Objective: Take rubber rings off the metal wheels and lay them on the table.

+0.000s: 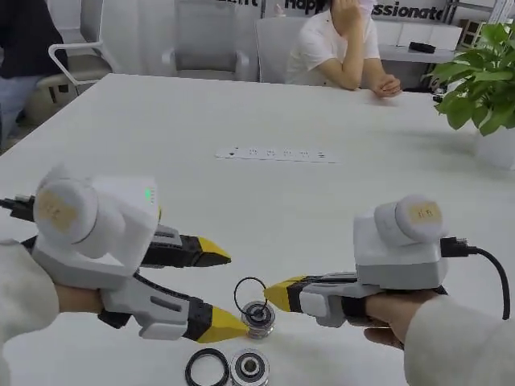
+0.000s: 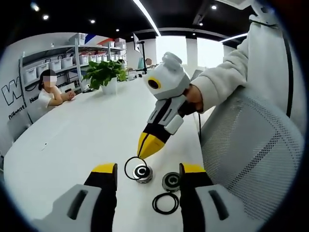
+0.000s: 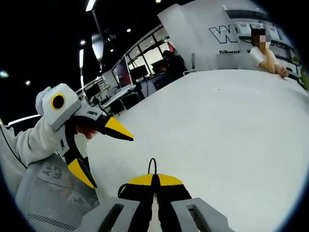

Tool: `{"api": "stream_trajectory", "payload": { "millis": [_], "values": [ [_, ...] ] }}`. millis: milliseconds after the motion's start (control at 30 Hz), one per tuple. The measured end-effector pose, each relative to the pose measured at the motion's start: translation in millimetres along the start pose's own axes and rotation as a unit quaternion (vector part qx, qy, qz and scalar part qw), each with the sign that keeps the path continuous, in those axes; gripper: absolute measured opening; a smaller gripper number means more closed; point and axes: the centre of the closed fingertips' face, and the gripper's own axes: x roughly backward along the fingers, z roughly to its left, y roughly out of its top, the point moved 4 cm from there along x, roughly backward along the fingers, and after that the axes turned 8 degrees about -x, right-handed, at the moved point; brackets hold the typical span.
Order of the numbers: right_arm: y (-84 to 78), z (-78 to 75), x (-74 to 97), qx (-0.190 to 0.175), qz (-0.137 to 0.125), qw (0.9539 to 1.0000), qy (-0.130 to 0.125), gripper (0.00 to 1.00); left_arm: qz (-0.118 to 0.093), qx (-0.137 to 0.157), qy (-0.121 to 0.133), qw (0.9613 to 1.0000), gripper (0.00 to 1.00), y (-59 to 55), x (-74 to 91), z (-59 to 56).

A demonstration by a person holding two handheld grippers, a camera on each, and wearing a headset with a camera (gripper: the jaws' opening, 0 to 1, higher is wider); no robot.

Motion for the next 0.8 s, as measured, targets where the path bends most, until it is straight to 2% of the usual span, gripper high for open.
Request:
{"api": "stream_trajectory", "payload": {
  "millis": [167,267,333,500,633,700,800],
  "values": [
    [-2.5,8.1,-2.1,0.004,0.009,0.9999,0.012,0.00,0.005,0.016,0.027,0.9995,0.54,-7.2,26.7,-5.1],
    [-3.1,11.9,-3.4,0.004,0.012,0.9997,0.019,0.00,-0.011,0.042,0.054,0.9976,0.57,-12.7,42.7,-8.0],
    [-3.7,15.8,-5.1,0.005,0.015,0.9995,0.026,0.00,-0.009,0.056,0.060,0.9966,0.58,-18.1,50.1,-10.3],
    [-8.3,26.8,-10.2,0.008,0.027,0.9986,0.043,0.00,-0.018,0.065,0.070,0.9953,0.59,-26.6,65.3,-17.0],
    [-11.5,34.7,-13.3,0.011,0.036,0.9977,0.057,0.00,-0.029,0.079,0.074,0.9937,0.70,-28.6,69.5,-17.6],
    [-14.8,41.0,-15.7,0.015,0.045,0.9967,0.066,0.00,-0.013,0.087,0.074,0.9933,0.75,-36.9,68.7,-17.6],
    [-20.5,48.2,-18.8,0.025,0.060,0.9949,0.077,0.00,0.008,0.092,0.060,0.9939,0.77,-47.5,65.9,-22.3]
  ]
}}
